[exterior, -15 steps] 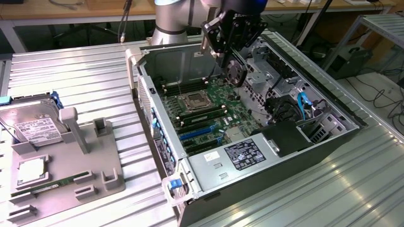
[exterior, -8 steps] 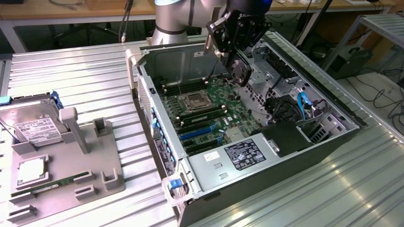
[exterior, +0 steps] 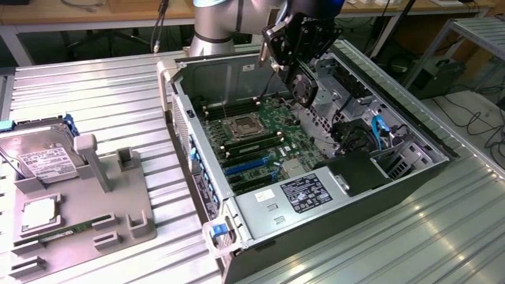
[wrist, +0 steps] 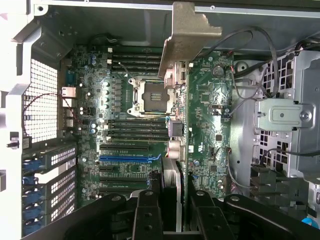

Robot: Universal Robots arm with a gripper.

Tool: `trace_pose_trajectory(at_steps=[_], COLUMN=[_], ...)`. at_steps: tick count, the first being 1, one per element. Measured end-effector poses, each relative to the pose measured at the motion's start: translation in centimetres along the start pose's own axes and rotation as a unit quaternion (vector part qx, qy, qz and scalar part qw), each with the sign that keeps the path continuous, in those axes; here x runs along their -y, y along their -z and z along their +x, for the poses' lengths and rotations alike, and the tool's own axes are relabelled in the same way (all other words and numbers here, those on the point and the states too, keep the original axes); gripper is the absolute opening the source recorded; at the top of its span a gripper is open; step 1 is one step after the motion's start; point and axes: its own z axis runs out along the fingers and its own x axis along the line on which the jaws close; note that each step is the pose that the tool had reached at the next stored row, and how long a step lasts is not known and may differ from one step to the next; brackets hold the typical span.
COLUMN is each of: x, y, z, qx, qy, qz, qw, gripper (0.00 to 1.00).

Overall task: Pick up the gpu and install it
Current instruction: 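Insert the gpu into the slot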

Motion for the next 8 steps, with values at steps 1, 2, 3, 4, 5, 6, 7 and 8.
trace_pose_trajectory(at_steps=[1,2,3,4,5,6,7,8], x=[0.00,0.00,0.00,0.00,0.00,0.00,0.00,0.00], y=[0.00,0.00,0.00,0.00,0.00,0.00,0.00,0.00], z=[0.00,0.00,0.00,0.00,0.00,0.00,0.00,0.00], qx=[0.0000,0.0000,0.0000,0.0000,0.0000,0.0000,0.0000,0.0000], qy=[0.000,0.000,0.000,0.000,0.000,0.000,0.000,0.000], qz=[0.0000,0.0000,0.0000,0.0000,0.0000,0.0000,0.0000,0.0000], qw=[1.0000,1.0000,1.0000,1.0000,1.0000,1.0000,1.0000,1.0000], gripper=[0.28,0.28,0.28,0.28,0.28,0.28,0.28,0.28])
